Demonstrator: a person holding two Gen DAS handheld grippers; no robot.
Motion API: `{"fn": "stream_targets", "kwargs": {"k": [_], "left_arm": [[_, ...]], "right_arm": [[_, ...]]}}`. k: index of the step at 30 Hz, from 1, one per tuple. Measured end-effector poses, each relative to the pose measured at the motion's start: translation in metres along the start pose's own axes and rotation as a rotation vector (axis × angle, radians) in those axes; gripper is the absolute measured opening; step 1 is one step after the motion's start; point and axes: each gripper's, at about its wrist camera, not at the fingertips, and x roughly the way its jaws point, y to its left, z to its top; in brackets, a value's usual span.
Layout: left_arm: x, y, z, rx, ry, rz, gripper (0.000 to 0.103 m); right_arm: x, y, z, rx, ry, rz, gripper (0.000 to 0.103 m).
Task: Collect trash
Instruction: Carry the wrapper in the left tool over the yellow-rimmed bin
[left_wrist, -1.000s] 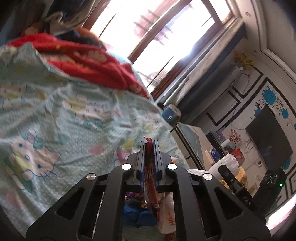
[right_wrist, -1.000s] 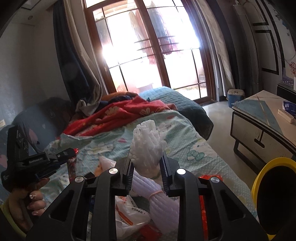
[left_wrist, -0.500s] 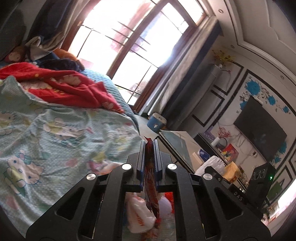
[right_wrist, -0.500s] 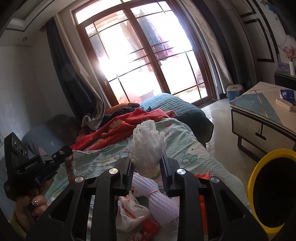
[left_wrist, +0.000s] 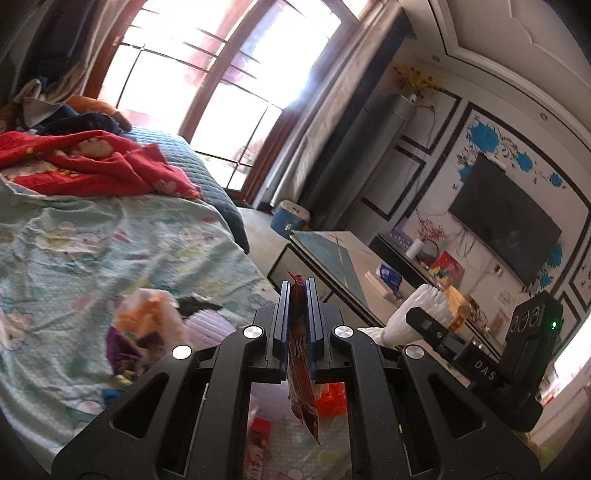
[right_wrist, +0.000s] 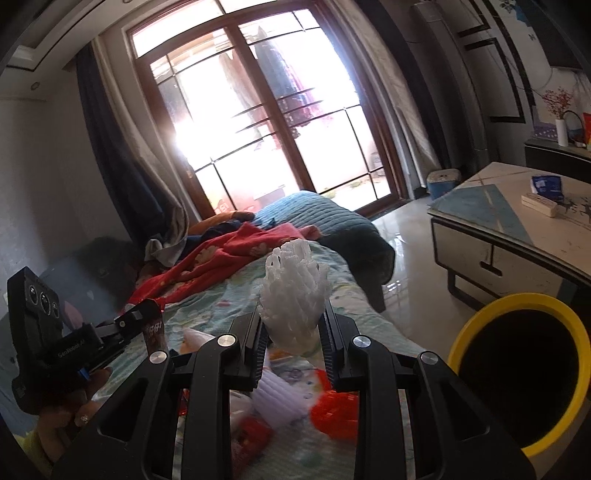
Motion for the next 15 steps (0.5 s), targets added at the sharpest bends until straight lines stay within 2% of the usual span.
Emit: {"fn": "stream_targets", "kwargs": {"k": [15], "left_arm": [[0.046, -0.051, -0.018, 0.068, 0.068, -0.036, 0.004]], "right_arm": [[-0.027, -0.064, -0.004, 0.060, 0.005, -0.104, 0.025]]}}
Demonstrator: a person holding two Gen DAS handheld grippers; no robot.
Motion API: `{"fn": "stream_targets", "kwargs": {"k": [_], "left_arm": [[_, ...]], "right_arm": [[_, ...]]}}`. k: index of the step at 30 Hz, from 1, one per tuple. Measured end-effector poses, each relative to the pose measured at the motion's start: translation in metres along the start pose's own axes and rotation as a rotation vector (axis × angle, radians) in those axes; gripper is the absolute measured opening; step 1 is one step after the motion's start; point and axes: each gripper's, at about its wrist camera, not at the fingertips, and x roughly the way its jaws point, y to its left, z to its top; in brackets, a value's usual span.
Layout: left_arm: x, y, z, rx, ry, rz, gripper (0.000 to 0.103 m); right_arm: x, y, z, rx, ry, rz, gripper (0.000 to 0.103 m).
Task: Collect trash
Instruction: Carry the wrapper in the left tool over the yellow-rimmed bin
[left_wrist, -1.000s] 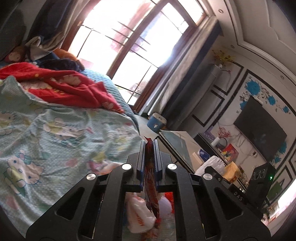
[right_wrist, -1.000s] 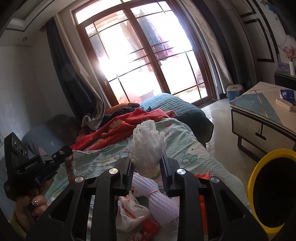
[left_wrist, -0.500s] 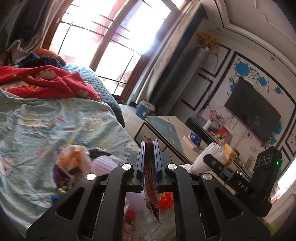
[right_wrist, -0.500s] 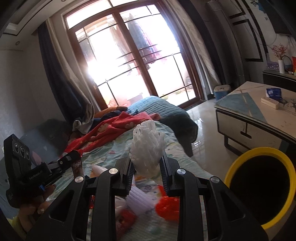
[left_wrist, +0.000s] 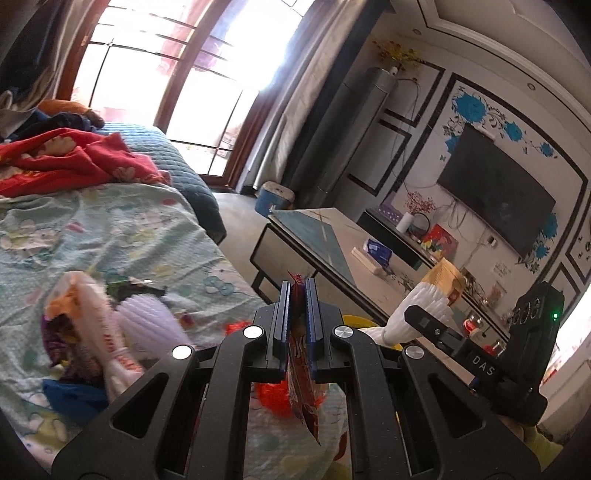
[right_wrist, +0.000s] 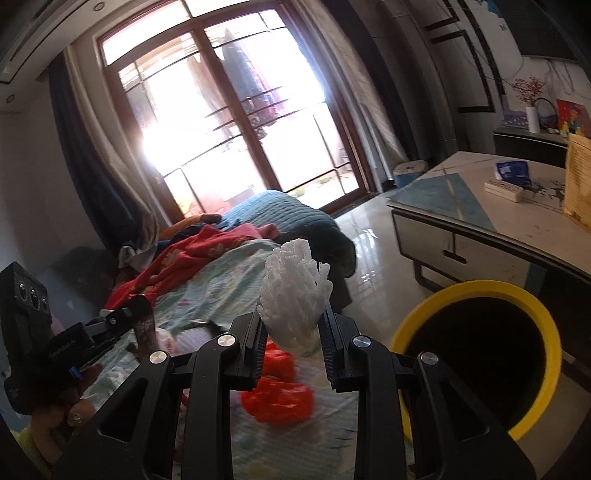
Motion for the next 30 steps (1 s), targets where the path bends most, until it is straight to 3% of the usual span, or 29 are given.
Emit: {"fn": "stream_targets", "kwargs": {"k": [16, 30], "left_arm": [[0.069, -0.057, -0.026, 0.043, 0.095, -0.074, 0.004], [0.135, -0.096, -0.059, 0.065, 0.200, -0.139, 0.004]], "right_arm": [[0.001, -0.087, 0.001, 0.152, 0.048, -0.169, 0.025], [-0.001, -0.142, -0.001, 0.283, 0.077, -0.219, 0.025]]}}
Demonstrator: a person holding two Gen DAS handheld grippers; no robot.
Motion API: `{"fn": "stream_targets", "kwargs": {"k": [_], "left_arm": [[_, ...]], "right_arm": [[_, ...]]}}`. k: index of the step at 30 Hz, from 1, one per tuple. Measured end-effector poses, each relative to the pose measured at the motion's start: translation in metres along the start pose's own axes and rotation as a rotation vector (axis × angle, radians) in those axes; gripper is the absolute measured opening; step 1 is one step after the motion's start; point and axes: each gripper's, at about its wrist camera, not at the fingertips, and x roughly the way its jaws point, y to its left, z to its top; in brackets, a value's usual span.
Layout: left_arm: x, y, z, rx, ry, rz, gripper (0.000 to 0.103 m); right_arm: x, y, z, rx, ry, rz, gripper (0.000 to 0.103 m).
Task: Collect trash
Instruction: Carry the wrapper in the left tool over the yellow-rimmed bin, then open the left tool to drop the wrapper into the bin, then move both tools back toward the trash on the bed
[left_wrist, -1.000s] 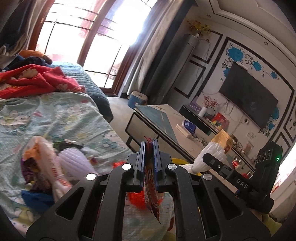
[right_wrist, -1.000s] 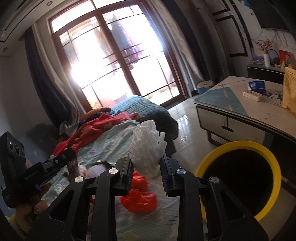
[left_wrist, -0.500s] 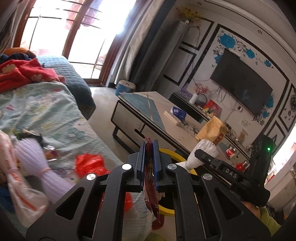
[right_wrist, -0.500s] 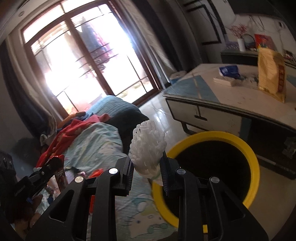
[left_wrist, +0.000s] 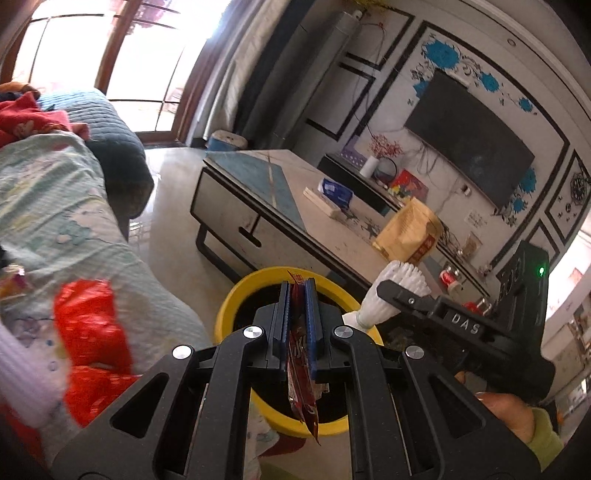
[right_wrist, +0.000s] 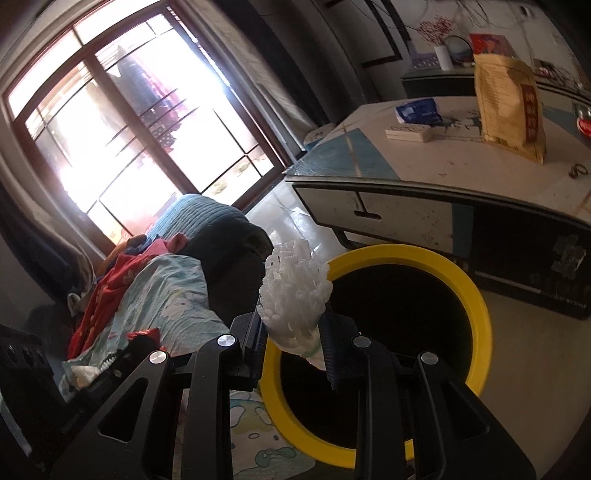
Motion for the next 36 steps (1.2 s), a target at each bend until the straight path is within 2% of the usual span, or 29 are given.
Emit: {"fn": "stream_targets", "kwargs": {"k": [11, 13, 15, 17, 21, 36], "left_arm": [[0.053, -0.011, -0.011, 0.016, 0.096, -0.035, 0.004], [0.060, -0.009, -0.013, 0.008, 0.115, -0.034, 0.005], [0.064, -0.006, -0.013, -0.003, 0.128, -0.033, 0.019], [0.066, -0.003, -0.015, -0.013, 0.140, -0.035, 0.027], [0.062, 0.000, -0.018, -0.028, 0.151, -0.030, 0.039], [0.009, 0.004, -0.004, -0.018, 0.045, 0.023, 0.066]], "right_arm": [[0.000, -0.027, 0.008, 0.082, 0.012, -0.016, 0.027], [0.002, -0.031, 0.009, 0.096, 0.016, -0.023, 0.030], [0.003, -0.035, 0.009, 0.109, 0.018, -0.033, 0.038], [0.005, -0.038, 0.009, 0.118, 0.023, -0.041, 0.040], [0.007, -0.040, 0.007, 0.127, 0.024, -0.060, 0.047], [0.007, -0.034, 0.005, 0.108, 0.025, -0.065, 0.054]]}}
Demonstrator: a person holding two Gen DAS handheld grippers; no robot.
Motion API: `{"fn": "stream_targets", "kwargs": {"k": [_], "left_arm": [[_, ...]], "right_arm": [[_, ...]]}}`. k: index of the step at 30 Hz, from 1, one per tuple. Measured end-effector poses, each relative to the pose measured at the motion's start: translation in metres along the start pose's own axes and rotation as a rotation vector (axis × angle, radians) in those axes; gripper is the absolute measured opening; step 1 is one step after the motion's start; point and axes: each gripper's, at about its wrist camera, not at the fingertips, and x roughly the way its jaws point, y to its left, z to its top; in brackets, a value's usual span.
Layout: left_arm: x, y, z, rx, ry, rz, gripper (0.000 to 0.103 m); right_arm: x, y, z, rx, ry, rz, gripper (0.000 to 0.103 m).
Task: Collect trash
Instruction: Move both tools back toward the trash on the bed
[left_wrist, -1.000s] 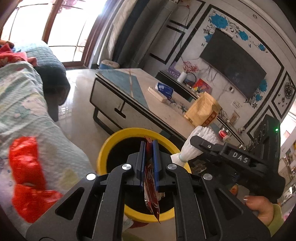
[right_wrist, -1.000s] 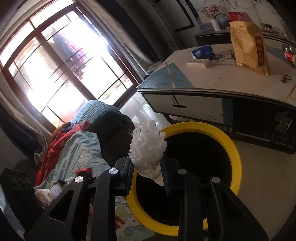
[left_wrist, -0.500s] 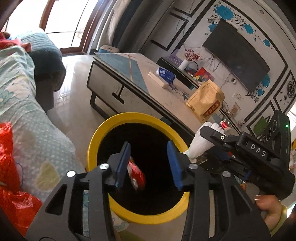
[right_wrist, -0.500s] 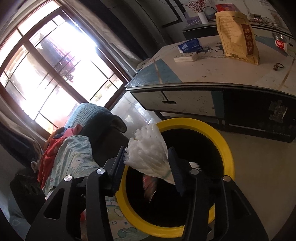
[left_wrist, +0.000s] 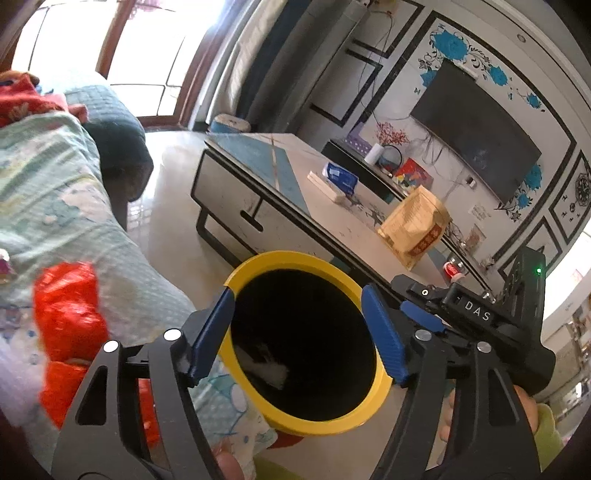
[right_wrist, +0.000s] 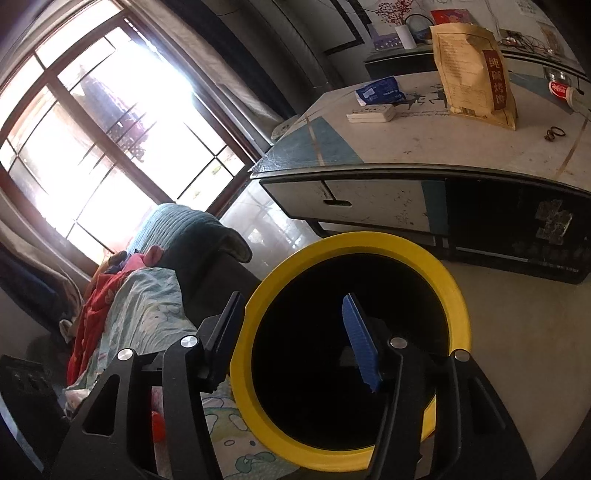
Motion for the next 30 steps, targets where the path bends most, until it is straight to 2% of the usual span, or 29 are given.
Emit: {"fn": "stream_targets", "kwargs": {"k": [3, 6, 10, 12, 17, 30], "left_arm": [[-0.011, 0.001, 0.002, 0.008, -0.021, 0.016, 0.075], [-0.022, 0.005, 0.003, 0.005, -0.038, 0.039, 0.076], [-0.035, 0.013, 0.005, -0.012, -0.057, 0.066, 0.077], [-0.043, 0.016, 0.006, -0.022, -0.070, 0.079, 0.092], [-0.066, 0.023, 0.011, -0.019, -0.117, 0.118, 0.092], [-0.126, 0.057, 0.012, -0.043, -0.240, 0.238, 0.092]], "right_arm": [[-0.002, 0.007, -0.002, -0.023, -0.008, 0.001, 0.059], [-0.005, 0.014, -0.004, -0.039, -0.014, 0.001, 0.066], [-0.009, 0.028, -0.008, -0.078, -0.024, 0.008, 0.070], [-0.011, 0.036, -0.010, -0.095, -0.029, 0.014, 0.072], [-0.015, 0.059, -0.021, -0.153, -0.027, 0.043, 0.075], [-0.019, 0.117, -0.054, -0.323, 0.003, 0.114, 0.075]]}}
